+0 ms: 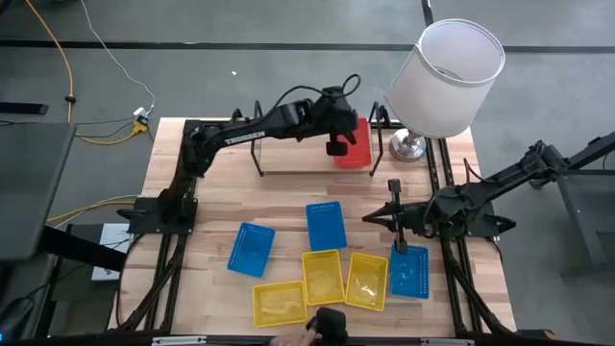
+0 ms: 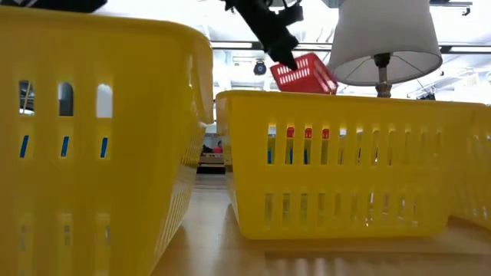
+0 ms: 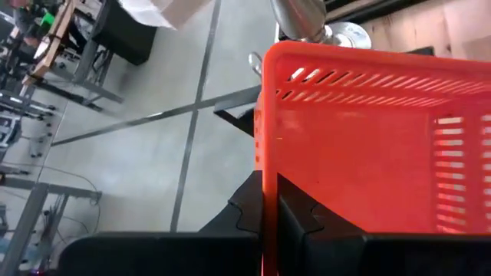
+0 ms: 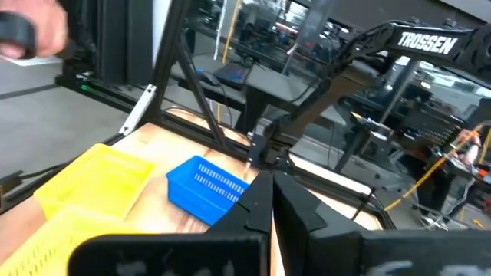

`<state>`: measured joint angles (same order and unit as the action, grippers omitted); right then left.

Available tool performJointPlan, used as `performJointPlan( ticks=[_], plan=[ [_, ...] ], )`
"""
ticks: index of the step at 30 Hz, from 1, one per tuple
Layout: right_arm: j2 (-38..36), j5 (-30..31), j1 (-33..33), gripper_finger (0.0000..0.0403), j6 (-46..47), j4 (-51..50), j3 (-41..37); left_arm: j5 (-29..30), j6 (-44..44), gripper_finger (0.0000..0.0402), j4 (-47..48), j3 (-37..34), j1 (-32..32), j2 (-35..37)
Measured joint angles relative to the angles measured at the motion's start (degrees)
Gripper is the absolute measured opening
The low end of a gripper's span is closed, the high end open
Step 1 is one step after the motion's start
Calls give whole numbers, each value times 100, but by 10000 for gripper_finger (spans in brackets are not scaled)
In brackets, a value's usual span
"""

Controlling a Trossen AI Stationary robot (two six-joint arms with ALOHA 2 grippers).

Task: Stack baskets on shelf by color
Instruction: Stack the orange bin on top of the other orange bins on the shelf

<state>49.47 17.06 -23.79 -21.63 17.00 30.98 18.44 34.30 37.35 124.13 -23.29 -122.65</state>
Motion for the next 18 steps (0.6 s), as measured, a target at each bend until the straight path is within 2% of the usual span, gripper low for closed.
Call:
performJointPlan(
  ticks=[18],
  plan=[
    [0,13,-1,0,57,-3,0,-26,387,4,-38,5,-9,-236]
  ],
)
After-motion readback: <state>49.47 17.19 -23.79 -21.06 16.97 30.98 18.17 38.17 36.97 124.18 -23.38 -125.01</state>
